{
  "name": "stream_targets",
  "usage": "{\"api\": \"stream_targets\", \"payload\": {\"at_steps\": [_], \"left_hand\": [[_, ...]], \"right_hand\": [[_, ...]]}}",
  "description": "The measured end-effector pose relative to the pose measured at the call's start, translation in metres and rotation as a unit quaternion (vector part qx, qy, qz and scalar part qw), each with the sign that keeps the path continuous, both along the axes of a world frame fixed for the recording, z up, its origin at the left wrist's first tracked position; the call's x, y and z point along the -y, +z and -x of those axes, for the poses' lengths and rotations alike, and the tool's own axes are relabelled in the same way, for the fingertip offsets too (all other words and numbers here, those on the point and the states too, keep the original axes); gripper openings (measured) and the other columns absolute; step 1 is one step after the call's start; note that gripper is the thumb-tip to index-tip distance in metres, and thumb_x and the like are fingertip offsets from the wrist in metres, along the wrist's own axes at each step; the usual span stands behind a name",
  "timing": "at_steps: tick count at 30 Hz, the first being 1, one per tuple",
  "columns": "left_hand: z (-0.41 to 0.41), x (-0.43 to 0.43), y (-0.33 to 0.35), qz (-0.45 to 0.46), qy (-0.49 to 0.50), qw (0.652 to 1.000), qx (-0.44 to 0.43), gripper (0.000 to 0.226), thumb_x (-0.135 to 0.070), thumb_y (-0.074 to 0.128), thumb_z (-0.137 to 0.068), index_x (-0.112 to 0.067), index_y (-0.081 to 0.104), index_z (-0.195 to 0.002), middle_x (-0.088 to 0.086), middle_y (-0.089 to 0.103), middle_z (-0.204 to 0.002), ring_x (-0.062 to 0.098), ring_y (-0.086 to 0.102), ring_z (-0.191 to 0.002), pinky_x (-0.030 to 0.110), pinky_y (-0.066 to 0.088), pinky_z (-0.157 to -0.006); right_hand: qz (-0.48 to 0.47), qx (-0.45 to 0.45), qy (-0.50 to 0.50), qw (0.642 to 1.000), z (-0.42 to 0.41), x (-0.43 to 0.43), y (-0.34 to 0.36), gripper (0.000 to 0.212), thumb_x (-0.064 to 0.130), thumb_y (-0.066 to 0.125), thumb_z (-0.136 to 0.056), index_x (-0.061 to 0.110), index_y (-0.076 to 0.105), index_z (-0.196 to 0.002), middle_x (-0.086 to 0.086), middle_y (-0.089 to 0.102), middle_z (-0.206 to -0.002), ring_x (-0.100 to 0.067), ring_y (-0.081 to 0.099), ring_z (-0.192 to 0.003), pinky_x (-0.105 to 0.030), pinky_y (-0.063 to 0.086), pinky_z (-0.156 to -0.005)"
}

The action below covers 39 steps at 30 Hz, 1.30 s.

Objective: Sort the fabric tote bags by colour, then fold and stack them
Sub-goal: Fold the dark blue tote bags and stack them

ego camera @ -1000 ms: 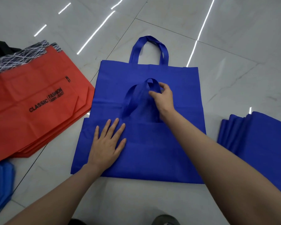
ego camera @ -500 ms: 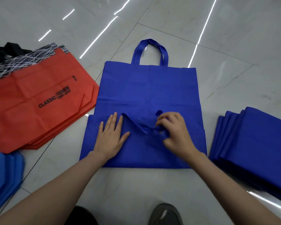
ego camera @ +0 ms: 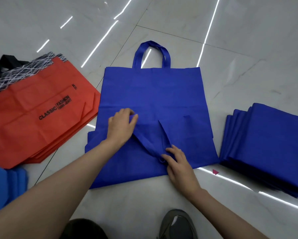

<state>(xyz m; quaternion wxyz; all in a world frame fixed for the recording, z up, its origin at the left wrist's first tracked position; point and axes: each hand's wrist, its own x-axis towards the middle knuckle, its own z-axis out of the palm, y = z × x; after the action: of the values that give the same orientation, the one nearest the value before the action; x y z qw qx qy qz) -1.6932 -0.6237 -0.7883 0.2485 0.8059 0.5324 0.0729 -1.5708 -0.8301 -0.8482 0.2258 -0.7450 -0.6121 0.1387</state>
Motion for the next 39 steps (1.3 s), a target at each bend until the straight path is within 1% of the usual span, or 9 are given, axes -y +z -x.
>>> {"api": "stream_targets", "payload": {"at_steps": [6, 14, 20, 24, 26, 28, 31, 34, 39], "left_hand": [[-0.029, -0.013, -0.008, 0.173, -0.092, 0.971, -0.139, 0.042, -0.052, 0.058, -0.085, -0.015, 0.045, -0.071, 0.000, 0.049, -0.074, 0.022, 0.047, -0.079, 0.034, 0.036, -0.076], [-0.004, -0.012, -0.014, 0.252, 0.045, 0.957, 0.138, 0.046, -0.033, 0.061, -0.089, -0.018, 0.026, -0.064, 0.001, 0.026, -0.063, 0.015, 0.027, -0.058, 0.029, 0.024, -0.054], [0.025, -0.007, -0.027, 0.282, 0.139, 0.934, 0.171, 0.045, -0.031, 0.064, -0.087, -0.016, 0.030, -0.061, 0.000, 0.032, -0.061, 0.015, 0.032, -0.057, 0.027, 0.027, -0.055], [0.045, 0.000, -0.018, 0.110, 0.047, 0.987, 0.112, 0.020, -0.028, 0.059, -0.091, -0.012, 0.054, -0.103, -0.003, 0.056, -0.096, 0.012, 0.054, -0.077, 0.028, 0.043, -0.069], [0.065, -0.002, -0.017, -0.086, -0.118, 0.988, 0.046, 0.044, -0.002, 0.058, -0.086, -0.011, 0.048, -0.129, 0.007, 0.051, -0.125, 0.025, 0.058, -0.096, 0.038, 0.049, -0.078], [0.088, -0.005, -0.027, -0.184, -0.326, 0.926, -0.044, 0.089, 0.017, 0.054, -0.067, -0.022, 0.033, -0.144, 0.007, 0.032, -0.149, 0.029, 0.040, -0.128, 0.045, 0.039, -0.100], [0.105, -0.005, -0.032, -0.149, -0.451, 0.872, -0.115, 0.107, 0.010, 0.056, -0.066, -0.038, 0.008, -0.149, -0.012, -0.003, -0.157, 0.010, -0.008, -0.144, 0.039, 0.006, -0.114], [0.100, -0.003, -0.030, -0.126, -0.435, 0.882, -0.132, 0.095, -0.005, 0.065, -0.074, -0.036, 0.014, -0.147, -0.008, 0.018, -0.155, 0.014, 0.010, -0.143, 0.040, 0.011, -0.113], [0.090, -0.003, -0.031, 0.029, -0.351, 0.934, -0.066, 0.059, -0.052, 0.035, -0.084, -0.037, 0.033, -0.142, -0.012, 0.032, -0.148, 0.009, 0.025, -0.136, 0.029, 0.019, -0.109]], "right_hand": [[0.032, -0.108, 0.037, 0.993, -0.017, -0.003, 0.012, 0.045, 0.021, 0.034, -0.084, 0.008, 0.062, -0.117, -0.008, 0.050, -0.133, -0.017, 0.028, -0.136, -0.039, 0.026, -0.113], [-0.056, 0.152, 0.047, 0.986, -0.013, -0.038, 0.016, 0.038, 0.022, 0.041, -0.087, 0.014, 0.065, -0.116, -0.007, 0.061, -0.122, -0.025, 0.040, -0.125, -0.048, 0.021, -0.111], [0.086, 0.117, 0.076, 0.986, -0.033, -0.038, 0.010, 0.058, 0.020, 0.031, -0.080, 0.020, 0.051, -0.134, 0.000, 0.048, -0.142, -0.020, 0.031, -0.135, -0.043, 0.024, -0.109], [0.155, 0.037, 0.109, 0.981, -0.045, -0.044, 0.019, 0.072, 0.023, 0.017, -0.078, 0.031, 0.020, -0.149, 0.008, 0.019, -0.157, -0.013, 0.004, -0.146, -0.028, -0.002, -0.114], [0.173, 0.044, 0.138, 0.974, -0.047, -0.050, 0.023, 0.075, 0.017, 0.021, -0.078, 0.036, 0.010, -0.150, 0.009, 0.011, -0.158, -0.014, -0.001, -0.146, -0.029, -0.004, -0.115], [0.180, 0.048, 0.170, 0.968, -0.049, -0.057, 0.026, 0.079, 0.013, 0.025, -0.077, 0.037, 0.006, -0.149, 0.010, 0.006, -0.159, -0.015, -0.003, -0.146, -0.031, -0.003, -0.116], [0.189, 0.045, 0.206, 0.959, -0.051, -0.065, 0.029, 0.079, 0.009, 0.032, -0.081, 0.036, 0.005, -0.150, 0.011, 0.002, -0.159, -0.013, -0.005, -0.146, -0.032, -0.001, -0.118], [0.188, 0.045, 0.224, 0.955, -0.056, -0.063, 0.031, 0.076, 0.018, 0.029, -0.081, 0.040, -0.001, -0.147, 0.016, -0.003, -0.157, -0.009, -0.009, -0.145, -0.030, -0.004, -0.117], [0.193, 0.080, 0.238, 0.949, -0.062, -0.049, 0.020, 0.072, 0.051, 0.026, -0.086, 0.045, -0.017, -0.144, 0.022, -0.015, -0.154, -0.008, -0.020, -0.143, -0.029, -0.014, -0.114]]}}
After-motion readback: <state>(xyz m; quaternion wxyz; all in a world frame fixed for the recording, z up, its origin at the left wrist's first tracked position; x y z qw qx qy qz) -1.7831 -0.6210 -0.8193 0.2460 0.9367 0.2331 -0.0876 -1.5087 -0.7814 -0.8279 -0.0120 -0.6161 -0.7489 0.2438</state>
